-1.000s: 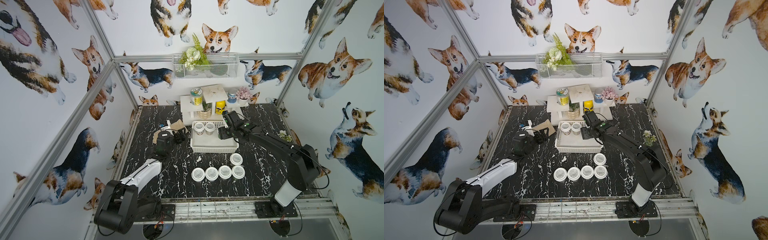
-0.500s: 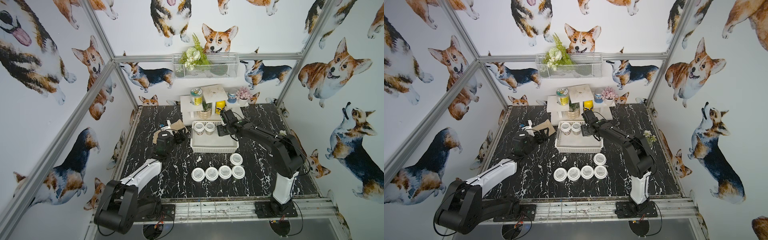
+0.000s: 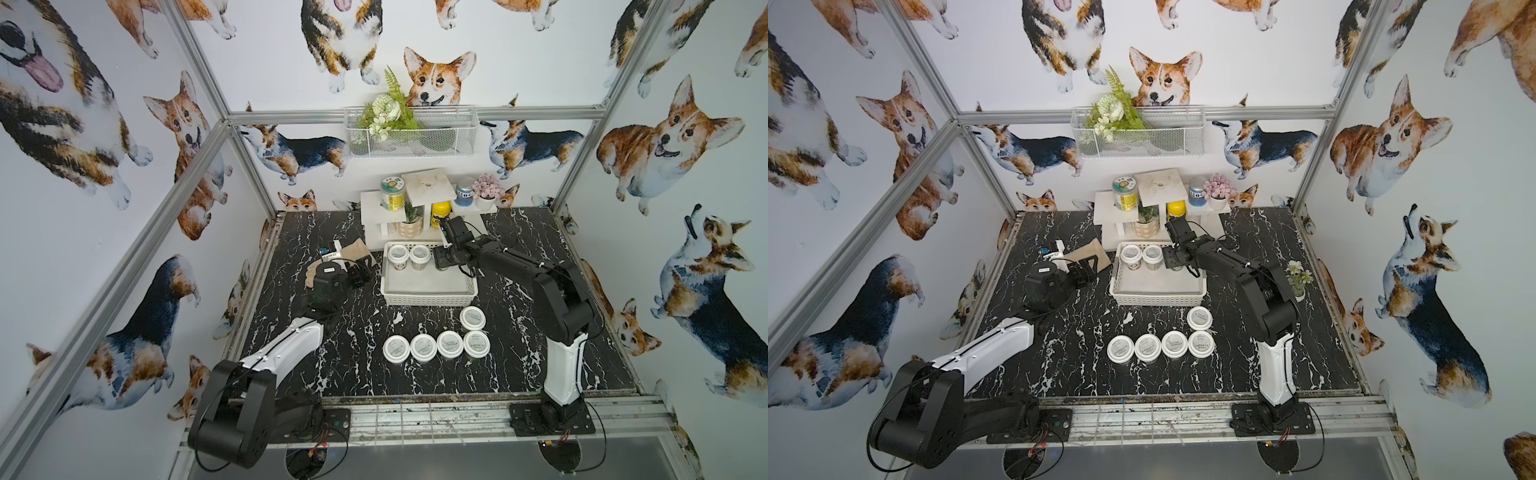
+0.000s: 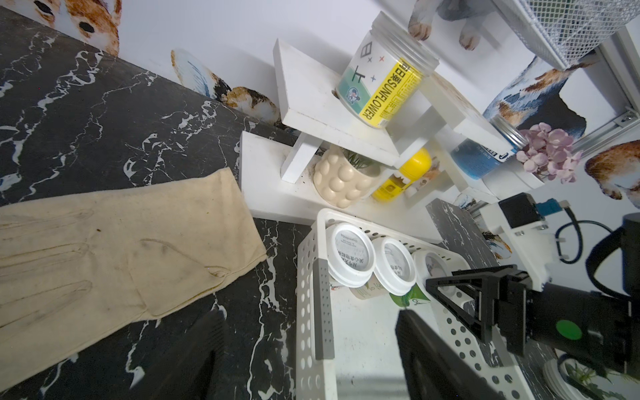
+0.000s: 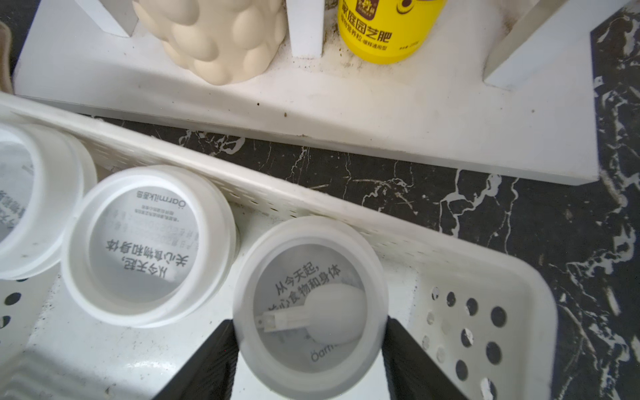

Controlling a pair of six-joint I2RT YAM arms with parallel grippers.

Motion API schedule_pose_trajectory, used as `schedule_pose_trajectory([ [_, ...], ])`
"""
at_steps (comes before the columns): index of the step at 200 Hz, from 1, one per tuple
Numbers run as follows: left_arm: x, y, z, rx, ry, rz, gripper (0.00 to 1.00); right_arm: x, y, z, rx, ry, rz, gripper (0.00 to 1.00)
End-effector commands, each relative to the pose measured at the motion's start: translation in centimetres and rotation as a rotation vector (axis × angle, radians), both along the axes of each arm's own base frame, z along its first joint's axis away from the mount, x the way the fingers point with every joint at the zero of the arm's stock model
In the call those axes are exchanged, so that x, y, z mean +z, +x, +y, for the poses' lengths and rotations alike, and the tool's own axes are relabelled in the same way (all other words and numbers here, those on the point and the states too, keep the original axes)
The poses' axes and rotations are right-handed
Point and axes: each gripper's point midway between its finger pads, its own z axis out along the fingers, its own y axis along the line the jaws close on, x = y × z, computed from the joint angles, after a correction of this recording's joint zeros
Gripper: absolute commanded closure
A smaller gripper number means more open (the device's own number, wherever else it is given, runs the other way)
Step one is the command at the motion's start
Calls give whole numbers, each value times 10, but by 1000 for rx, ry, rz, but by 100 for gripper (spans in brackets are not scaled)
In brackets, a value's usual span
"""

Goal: Put the yogurt in the basket
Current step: Place the yogurt in the basket.

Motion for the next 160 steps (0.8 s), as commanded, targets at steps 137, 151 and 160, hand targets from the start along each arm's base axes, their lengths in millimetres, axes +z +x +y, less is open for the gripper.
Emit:
schedule_pose_trajectory([
  [137, 10, 3, -1, -5, -1, -35, 18, -1, 11, 8, 13, 41, -5, 31],
  [151, 10, 3, -1, -6, -2, -36, 17, -1, 12, 9, 10, 49, -5, 31],
  [160, 10, 3, -1, -5, -1, -36, 17, -1, 12, 9, 8, 53, -2, 31],
])
